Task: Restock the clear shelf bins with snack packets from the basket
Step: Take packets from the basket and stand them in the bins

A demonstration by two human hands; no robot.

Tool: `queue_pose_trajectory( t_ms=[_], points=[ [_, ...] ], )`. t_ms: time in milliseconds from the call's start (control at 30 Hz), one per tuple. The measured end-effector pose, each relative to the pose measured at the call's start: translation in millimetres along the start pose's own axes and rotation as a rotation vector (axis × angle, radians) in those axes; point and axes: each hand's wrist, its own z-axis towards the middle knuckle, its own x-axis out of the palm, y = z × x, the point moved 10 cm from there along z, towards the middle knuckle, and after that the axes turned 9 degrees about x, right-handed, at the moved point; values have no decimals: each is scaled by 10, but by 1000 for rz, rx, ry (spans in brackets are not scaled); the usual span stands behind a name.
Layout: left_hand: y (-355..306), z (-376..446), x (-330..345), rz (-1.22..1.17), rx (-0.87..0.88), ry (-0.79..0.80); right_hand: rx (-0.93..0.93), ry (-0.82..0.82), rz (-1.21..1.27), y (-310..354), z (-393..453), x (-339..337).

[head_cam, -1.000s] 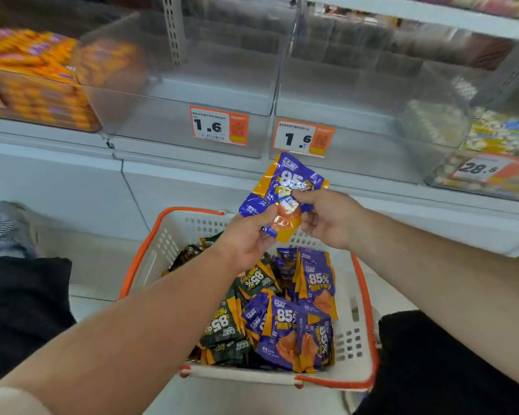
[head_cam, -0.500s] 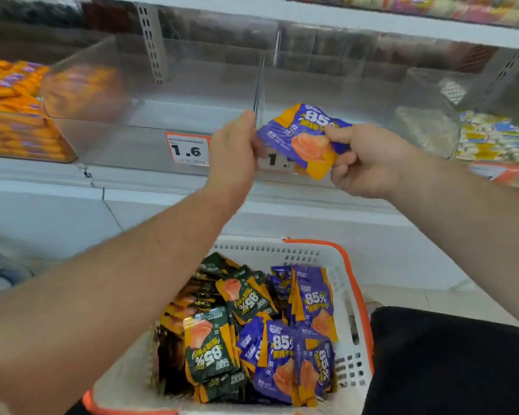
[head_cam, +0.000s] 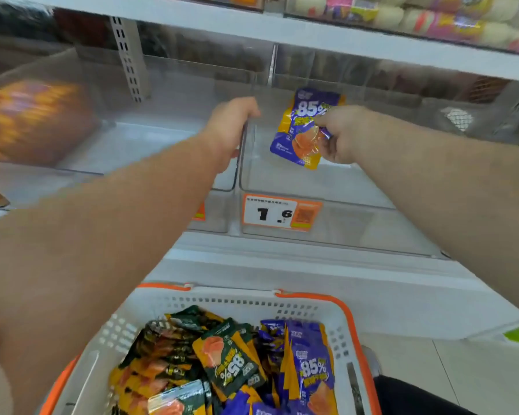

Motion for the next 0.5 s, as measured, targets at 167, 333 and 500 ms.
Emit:
queue_pose_trajectory(
  t_ms=[167, 333, 500],
  points=[
    [-17, 85, -14, -20, 63, -23, -30, 50, -90, 130, 253, 284],
    [-27, 193, 0, -36, 141, -5, -166, 153, -161, 239, 280, 601],
    [-31, 202, 28, -12, 165, 34, -166, 136, -144, 249, 357, 681]
  ],
)
